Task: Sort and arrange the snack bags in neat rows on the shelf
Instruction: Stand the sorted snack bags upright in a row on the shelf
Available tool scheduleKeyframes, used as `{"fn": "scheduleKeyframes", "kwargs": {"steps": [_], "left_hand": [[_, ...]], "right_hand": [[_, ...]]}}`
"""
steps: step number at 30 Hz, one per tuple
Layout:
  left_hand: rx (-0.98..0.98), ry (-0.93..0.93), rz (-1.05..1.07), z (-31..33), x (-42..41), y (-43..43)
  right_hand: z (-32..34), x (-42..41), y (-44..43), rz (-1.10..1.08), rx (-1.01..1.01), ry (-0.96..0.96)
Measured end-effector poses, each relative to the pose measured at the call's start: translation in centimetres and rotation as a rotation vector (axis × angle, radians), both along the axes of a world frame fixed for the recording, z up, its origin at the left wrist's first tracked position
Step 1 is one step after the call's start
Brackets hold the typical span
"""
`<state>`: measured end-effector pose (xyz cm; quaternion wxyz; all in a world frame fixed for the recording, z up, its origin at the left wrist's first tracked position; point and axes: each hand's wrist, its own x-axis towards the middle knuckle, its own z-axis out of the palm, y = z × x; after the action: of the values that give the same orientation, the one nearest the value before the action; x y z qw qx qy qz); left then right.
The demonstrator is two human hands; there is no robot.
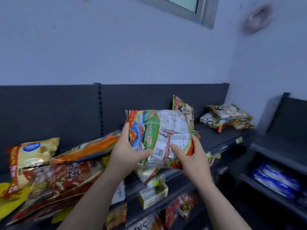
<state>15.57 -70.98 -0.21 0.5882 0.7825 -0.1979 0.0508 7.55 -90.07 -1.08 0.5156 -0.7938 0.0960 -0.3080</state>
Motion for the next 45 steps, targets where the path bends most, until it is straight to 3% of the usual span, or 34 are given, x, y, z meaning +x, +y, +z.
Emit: {"fn": "scheduleKeyframes", "kwargs": {"steps": [7,14,26,33,38,45], "left_hand": [[-0.025,-0.010,-0.125,0.1,0.5,-15.6],[0.118,0.041,-0.178,-1.7,3.4,-27.7],[0.257,0.176,-0.291,-5.1,13.1,-46.6],[0.319,0.314,-0.331,-7.1,18.7,-55.3],[0.327,0.319,-0.245,-7.4,20.4,-58.4],[0.550,0.294,-0.132,-8.5,21.1,-62.3]], "right_hand": [[-0.1,-1.5,-14.3,-0.121,-0.005,-0.006],[-1.5,-1.2,-25.3,-0.248,0.002,0.092],[-4.4,7.2,-43.6,-0.365,0.019,0.346],[-5.7,12.6,-52.7,-0.365,0.008,0.465],[-6.7,15.5,-56.3,-0.325,-0.054,0.460],[-8.8,18.4,-62.1,-0.114,-0.059,0.591]]}}
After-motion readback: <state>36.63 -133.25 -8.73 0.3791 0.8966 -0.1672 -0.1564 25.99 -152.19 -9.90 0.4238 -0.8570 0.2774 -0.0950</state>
